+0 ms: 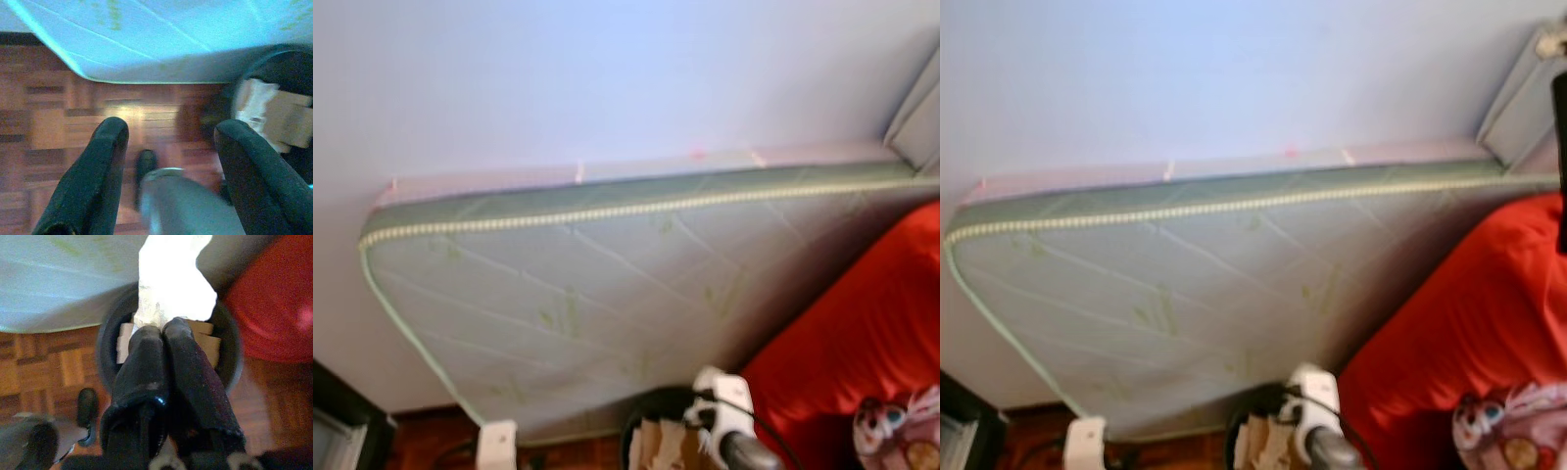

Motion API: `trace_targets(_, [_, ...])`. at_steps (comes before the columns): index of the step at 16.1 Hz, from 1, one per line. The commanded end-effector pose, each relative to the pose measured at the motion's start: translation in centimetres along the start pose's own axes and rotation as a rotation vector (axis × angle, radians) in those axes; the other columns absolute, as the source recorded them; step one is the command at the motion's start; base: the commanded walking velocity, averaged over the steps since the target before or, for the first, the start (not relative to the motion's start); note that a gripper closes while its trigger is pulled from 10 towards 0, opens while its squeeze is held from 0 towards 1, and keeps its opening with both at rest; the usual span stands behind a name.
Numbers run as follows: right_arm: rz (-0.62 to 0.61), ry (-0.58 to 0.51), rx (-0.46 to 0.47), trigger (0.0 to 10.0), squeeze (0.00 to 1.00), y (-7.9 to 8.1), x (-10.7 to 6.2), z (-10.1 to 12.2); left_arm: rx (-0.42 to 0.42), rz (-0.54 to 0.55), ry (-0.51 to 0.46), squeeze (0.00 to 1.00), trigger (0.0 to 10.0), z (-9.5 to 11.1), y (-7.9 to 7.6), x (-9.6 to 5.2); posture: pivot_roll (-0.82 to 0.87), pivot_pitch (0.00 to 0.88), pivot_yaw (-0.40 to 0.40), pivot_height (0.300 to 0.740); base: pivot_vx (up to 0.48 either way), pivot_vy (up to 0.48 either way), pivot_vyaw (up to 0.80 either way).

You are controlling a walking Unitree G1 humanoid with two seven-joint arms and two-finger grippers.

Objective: Clean up the room

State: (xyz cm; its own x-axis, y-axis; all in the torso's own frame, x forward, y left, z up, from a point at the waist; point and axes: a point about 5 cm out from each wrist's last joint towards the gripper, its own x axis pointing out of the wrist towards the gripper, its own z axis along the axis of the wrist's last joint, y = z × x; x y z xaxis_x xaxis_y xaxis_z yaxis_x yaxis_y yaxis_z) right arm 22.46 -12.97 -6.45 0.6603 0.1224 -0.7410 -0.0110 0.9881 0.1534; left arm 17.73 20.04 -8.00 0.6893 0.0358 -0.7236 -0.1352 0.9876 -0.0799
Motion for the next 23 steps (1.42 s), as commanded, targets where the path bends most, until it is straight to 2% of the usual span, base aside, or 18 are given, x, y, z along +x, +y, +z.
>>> trace_targets(1, [0.032,-0.05,0.022,10.0,0.0,0.9,0.1,0.7,-0.037,0.031,-0.017,0.0,10.0,-0.4,0.9,-0.4,0.08,0.0,-0.058,0.739,0.0,0.0,0.0])
trace_targets(5, [0.039,-0.112,0.04,10.0,0.0,1.0,0.1,1.3,-0.049,0.041,-0.1,0.0,10.0,0.3,1.0,-0.4,0.09,0.0,-0.059,0.739,0.0,0.0,0.0])
trace_targets(6, [0.028,-0.131,0.068,10.0,0.0,0.9,0.1,1.4,-0.056,0.046,-0.113,0.0,10.0,0.4,1.1,-0.5,0.08,0.0,-0.056,0.739,0.0,0.0,0.0])
trace_targets(7, [0.027,-0.147,0.106,10.0,0.0,0.9,0.0,1.5,-0.039,0.013,-0.292,0.0,10.0,6.8,-0.2,1.0,0.08,0.0,-0.056,0.739,0.0,0.0,0.0])
trace_targets(8, [0.02,-0.158,0.103,10.0,0.0,0.8,0.0,1.7,-0.027,0.007,-0.36,0.0,10.0,9.1,-0.4,1.2,0.08,0.0,-0.057,0.739,0.0,0.0,0.0])
trace_targets(11, [-0.007,-0.203,0.085,10.0,0.0,0.5,0.0,2.6,0.049,-0.004,-0.446,0.0,10.0,10.7,-1.1,1.1,0.09,0.0,-0.07,0.739,0.0,0.0,0.0])
trace_targets(13, [0.01,-0.311,0.069,10.0,0.0,-0.3,-0.1,4.9,0.027,-0.01,-0.508,0.0,10.0,11.9,-1.5,1.0,0.09,0.0,-0.079,0.739,0.0,0.0,0.0])
trace_targets(14, [0.028,-0.399,0.065,10.0,0.0,-1.1,-0.4,6.6,0.017,-0.015,-0.546,0.0,10.0,12.7,-1.6,0.8,0.09,0.0,-0.083,0.739,0.0,0.0,0.0])
trace_targets(16, [0.015,-0.445,0.077,10.0,0.0,-1.5,-0.6,7.5,0.018,-0.04,-0.6,0.0,10.0,13.8,-2.0,0.6,0.08,0.002,-0.07,0.739,0.0,0.0,0.0])
trace_targets(23, [0.063,-0.527,0.099,10.0,0.0,-0.8,-0.9,8.1,0.041,-0.085,-0.679,0.0,10.0,15.2,-1.4,-0.1,0.11,0.008,-0.054,0.739,0.0,0.0,0.0])
